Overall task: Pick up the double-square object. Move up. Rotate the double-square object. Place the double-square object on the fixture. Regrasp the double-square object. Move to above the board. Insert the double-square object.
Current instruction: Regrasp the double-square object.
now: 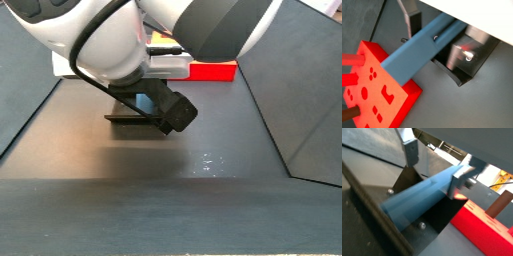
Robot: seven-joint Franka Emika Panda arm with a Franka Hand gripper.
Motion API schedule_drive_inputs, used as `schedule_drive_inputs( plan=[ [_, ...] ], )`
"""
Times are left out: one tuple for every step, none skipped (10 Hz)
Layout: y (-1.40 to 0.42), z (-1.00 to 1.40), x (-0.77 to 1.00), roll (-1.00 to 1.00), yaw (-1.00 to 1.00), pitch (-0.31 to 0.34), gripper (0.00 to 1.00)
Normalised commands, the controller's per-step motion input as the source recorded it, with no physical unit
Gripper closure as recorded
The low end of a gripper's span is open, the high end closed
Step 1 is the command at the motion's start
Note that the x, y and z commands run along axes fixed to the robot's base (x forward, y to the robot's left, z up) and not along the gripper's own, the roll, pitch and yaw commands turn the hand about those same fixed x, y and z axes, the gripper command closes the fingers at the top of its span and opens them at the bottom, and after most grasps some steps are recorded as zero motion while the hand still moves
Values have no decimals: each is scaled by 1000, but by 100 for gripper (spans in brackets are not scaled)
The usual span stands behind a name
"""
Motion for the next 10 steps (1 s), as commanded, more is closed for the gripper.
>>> schedule_drive_inputs(
  plan=[
    [3, 1000, -10, -1, 69, 37, 0],
    [6, 1000, -23, 7, 59, 47, 0],
    [5, 1000, -35, 25, 41, 61, 0],
    [8, 1000, -45, 33, 19, 74, 0],
    [12, 882, -44, 30, 1, 81, 0],
    [14, 700, -35, 29, -12, 83, 0],
    [14, 515, -32, 26, -24, 83, 0],
    [15, 265, -28, 27, -35, 78, 0],
    [-1000, 819, 21, 1000, 9, 52, 0],
    [-1000, 771, 23, 1000, 9, 50, 0]
  ],
)
